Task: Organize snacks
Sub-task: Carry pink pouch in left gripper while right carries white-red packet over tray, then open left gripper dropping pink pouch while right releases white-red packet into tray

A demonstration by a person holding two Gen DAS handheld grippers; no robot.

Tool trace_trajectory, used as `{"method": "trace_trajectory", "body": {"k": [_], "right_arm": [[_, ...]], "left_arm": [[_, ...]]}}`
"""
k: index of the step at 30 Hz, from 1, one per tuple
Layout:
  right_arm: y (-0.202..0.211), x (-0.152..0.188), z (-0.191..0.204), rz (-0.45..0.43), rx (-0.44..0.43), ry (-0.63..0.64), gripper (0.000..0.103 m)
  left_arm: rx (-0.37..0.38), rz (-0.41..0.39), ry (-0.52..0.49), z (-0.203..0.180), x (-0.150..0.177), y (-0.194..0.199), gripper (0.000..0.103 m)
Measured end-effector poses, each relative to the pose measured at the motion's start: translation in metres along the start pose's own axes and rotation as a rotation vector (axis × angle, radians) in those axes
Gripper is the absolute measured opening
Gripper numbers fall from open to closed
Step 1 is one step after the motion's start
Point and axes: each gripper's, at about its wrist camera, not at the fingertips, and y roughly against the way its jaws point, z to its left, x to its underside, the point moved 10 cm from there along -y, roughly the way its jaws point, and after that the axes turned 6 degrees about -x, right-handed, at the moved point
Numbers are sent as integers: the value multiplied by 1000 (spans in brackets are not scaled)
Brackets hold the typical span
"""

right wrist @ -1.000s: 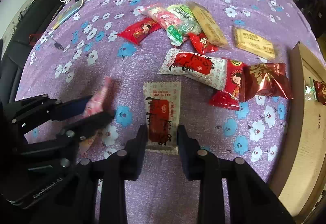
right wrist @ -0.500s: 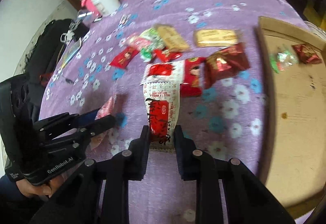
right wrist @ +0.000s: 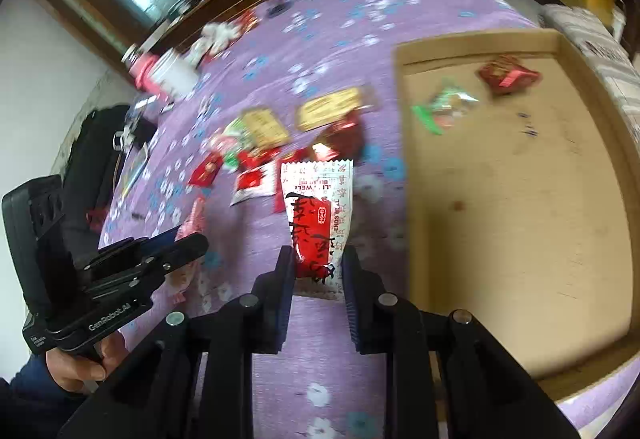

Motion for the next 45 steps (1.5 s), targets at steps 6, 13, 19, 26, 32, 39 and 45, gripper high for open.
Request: {"method": "trace_trajectory", "body": {"k": [6, 13, 19, 26, 32, 39, 45], "right_arm": [[24, -4, -40, -45, 20, -80, 23], [48, -7, -84, -77, 53, -146, 23], [61, -11, -117, -73, 86, -172, 23], [65, -36, -148, -55, 113, -170, 23], [54, -66, -165, -32, 124, -154, 23], [30, -97, -176, 3, 135, -130, 23], [12, -110, -186, 31, 148, -127, 23]], "left_arm": [[42, 7, -80, -46, -16, -6, 23], [95, 21, -150, -103, -32, -20, 23], [122, 43, -179, -147, -43, -41, 23], [114, 79, -177, -179, -51, -76, 23], [80, 104, -161, -184, -64, -103, 23], [45, 116, -146, -186, -80, -126, 23], [12, 121, -131, -182, -86, -138, 23]]}}
